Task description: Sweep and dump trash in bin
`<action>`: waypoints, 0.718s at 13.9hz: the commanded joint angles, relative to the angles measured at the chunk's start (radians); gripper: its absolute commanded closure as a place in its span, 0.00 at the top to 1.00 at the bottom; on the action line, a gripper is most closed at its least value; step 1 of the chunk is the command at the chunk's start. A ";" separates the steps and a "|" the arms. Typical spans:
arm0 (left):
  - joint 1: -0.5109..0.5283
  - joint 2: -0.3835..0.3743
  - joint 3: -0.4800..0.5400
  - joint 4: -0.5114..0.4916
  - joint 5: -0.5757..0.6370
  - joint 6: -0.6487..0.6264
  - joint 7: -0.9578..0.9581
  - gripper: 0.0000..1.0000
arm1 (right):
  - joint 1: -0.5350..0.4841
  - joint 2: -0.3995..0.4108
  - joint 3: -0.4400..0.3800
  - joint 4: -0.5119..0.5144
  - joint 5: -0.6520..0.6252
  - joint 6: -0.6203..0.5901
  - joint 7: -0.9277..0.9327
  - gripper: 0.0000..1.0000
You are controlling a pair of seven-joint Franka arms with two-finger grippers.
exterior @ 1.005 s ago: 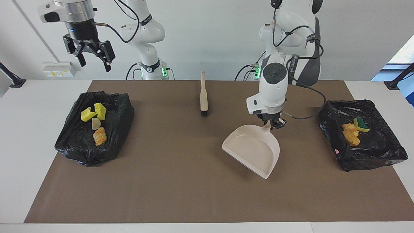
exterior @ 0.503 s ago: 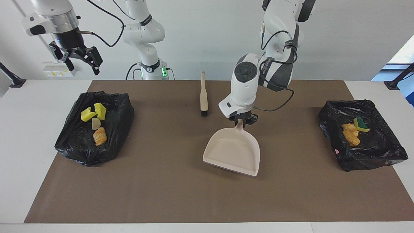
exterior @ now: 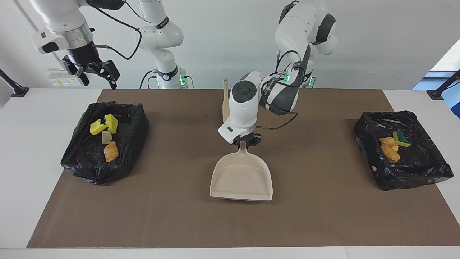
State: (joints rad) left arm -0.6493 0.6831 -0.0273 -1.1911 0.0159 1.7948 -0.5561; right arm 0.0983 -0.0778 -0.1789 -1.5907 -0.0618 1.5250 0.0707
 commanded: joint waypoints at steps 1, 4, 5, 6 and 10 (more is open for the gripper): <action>-0.026 0.075 0.012 0.120 -0.014 -0.025 -0.062 0.00 | -0.002 -0.007 0.016 -0.002 0.020 -0.002 -0.028 1.00; -0.026 0.067 -0.003 0.108 -0.025 0.003 -0.062 0.00 | -0.002 -0.005 0.021 0.023 0.066 -0.002 -0.028 1.00; -0.026 0.067 -0.002 0.096 -0.046 0.014 -0.062 0.00 | 0.000 -0.005 0.021 0.020 0.060 0.000 -0.028 1.00; -0.026 0.067 -0.002 0.079 -0.060 0.038 -0.062 0.00 | 0.003 -0.002 0.022 0.018 0.051 0.000 -0.029 1.00; -0.038 0.065 -0.003 0.047 -0.086 0.069 -0.061 0.00 | 0.003 0.000 0.024 0.021 0.048 0.001 -0.118 1.00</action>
State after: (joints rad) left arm -0.6753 0.7529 -0.0417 -1.1308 -0.0452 1.8369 -0.6061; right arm 0.1034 -0.0794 -0.1550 -1.5751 -0.0199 1.5253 0.0154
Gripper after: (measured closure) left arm 0.670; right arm 0.000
